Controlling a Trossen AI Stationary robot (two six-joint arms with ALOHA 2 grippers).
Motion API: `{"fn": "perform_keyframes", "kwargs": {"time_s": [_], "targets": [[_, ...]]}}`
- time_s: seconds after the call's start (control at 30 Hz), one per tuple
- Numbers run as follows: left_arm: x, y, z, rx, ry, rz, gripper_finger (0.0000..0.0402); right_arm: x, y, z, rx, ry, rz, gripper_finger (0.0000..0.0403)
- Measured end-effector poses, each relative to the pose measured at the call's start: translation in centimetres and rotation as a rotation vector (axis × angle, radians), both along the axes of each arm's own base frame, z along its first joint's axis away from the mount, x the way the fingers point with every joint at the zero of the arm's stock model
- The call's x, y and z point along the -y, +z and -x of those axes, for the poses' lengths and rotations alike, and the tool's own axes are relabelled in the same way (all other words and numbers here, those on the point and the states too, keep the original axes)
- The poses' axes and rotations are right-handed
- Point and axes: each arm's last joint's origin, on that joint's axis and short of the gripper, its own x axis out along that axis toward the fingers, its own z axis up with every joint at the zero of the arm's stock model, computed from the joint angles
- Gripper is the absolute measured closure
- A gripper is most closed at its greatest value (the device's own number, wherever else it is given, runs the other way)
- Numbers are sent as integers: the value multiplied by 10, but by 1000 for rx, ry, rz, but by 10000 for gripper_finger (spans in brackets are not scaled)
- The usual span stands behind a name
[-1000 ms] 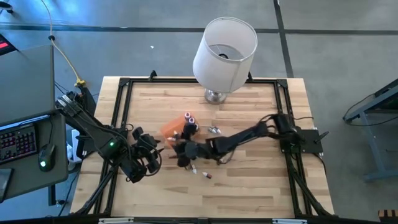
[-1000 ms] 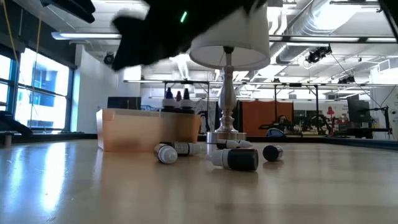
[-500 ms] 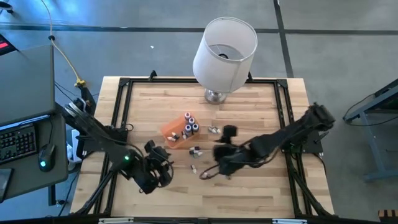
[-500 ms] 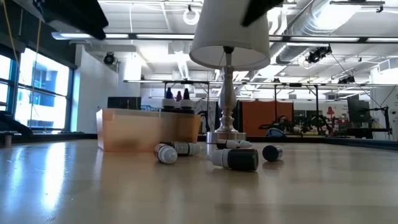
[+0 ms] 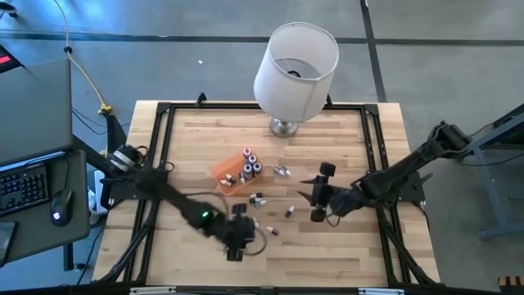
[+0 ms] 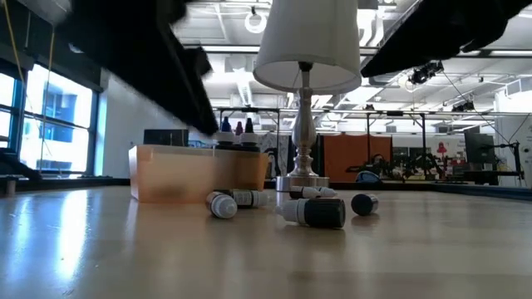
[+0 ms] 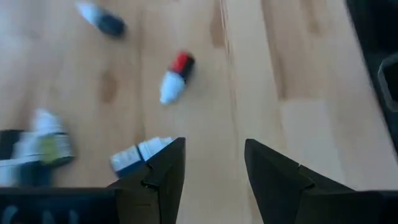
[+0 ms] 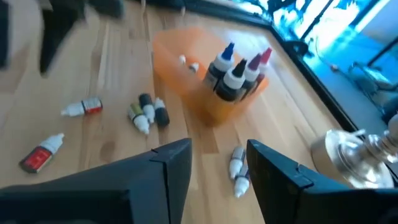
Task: Pick & Place food coloring
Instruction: Put the small left red food coloring bottle into the bin
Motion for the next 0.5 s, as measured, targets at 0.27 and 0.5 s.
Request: {"fn": "perform_keyframes", "kwargs": {"time_s": [0.27, 0.5], "targets": [[-60, -26, -35, -126, -67, 92, 239, 16, -13, 15, 137, 5, -34, 260], [-67, -39, -38, -175, -156, 79, 239, 17, -13, 18, 160, 16, -52, 263]]}}
